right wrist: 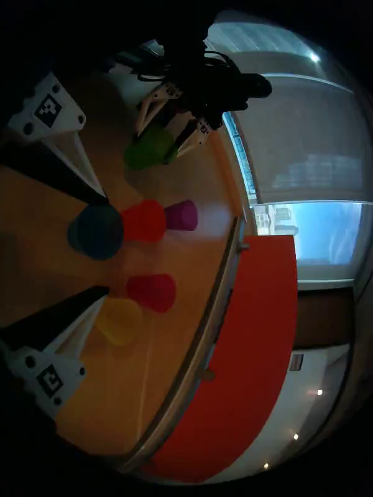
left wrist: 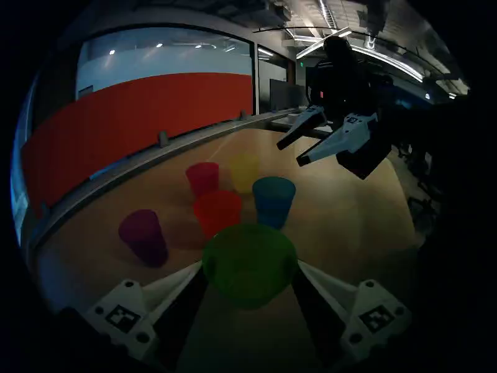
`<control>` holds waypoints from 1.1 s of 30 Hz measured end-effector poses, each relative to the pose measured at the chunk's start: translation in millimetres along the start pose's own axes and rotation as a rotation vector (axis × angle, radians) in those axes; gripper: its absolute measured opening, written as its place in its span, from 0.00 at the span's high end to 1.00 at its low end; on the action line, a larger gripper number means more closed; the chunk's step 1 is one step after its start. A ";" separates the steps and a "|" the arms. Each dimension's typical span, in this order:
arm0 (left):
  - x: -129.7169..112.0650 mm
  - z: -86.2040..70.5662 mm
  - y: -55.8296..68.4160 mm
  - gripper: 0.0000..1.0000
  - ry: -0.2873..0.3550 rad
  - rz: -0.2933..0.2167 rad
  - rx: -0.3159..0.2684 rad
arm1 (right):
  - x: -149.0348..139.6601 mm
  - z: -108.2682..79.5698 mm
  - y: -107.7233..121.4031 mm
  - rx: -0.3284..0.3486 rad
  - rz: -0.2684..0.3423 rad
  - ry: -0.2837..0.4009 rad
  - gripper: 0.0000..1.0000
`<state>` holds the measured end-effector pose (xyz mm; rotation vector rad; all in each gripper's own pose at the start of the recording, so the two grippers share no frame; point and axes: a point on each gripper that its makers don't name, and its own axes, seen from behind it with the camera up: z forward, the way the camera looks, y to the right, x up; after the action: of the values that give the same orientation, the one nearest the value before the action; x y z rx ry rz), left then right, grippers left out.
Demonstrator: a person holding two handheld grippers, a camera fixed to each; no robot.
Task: Pour water
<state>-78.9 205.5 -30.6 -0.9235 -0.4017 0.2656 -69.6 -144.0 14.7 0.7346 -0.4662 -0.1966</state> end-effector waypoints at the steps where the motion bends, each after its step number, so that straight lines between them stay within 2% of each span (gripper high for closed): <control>1: 0.4 -1.1 -0.6 0.14 0.001 -0.001 0.002 | -1.8 1.9 -1.0 0.002 -0.001 -0.003 0.00; 18: 1.9 -12.2 -7.8 0.14 0.011 -0.023 0.022 | -27.0 28.1 -16.9 0.034 -0.032 -0.053 0.00; 33: 0.3 -16.1 -11.9 0.14 0.017 -0.034 0.028 | -40.1 53.4 -17.0 0.034 -0.034 -0.076 0.00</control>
<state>-70.9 187.2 -29.5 -0.8906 -0.3966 0.2312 -130.4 -175.0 24.0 0.7707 -0.5309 -0.2497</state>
